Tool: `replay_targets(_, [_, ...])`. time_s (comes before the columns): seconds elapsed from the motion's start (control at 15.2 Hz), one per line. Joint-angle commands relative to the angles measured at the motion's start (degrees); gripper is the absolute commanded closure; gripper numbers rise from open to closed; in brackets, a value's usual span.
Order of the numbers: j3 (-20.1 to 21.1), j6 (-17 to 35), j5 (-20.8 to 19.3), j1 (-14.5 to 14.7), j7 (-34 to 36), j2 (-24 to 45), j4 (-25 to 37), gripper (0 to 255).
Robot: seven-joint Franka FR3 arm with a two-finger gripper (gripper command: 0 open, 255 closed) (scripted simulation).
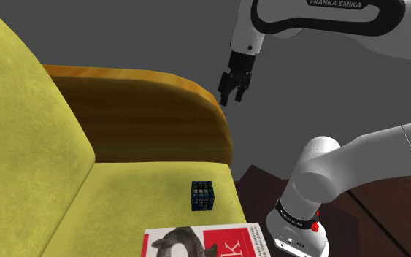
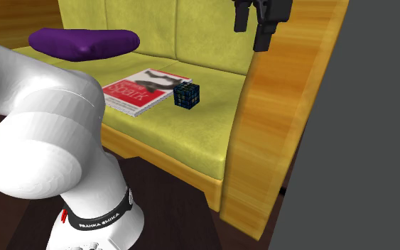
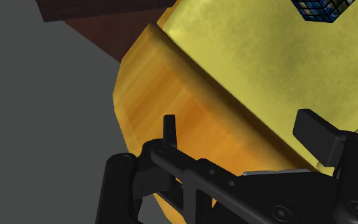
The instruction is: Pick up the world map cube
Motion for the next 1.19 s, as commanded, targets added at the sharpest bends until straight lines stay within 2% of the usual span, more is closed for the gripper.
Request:
replay_targets(0.0, [0.0, 0.0, 0.0, 0.0, 0.0, 0.0, 0.0, 0])
replay_targets(0.59, [13.4, 7.3, 7.0, 2.4, 15.4, -5.8, -11.8, 0])
replay_targets(1.12, [27.3, 15.7, 14.6, 5.5, 29.7, -3.2, -16.4, 0])
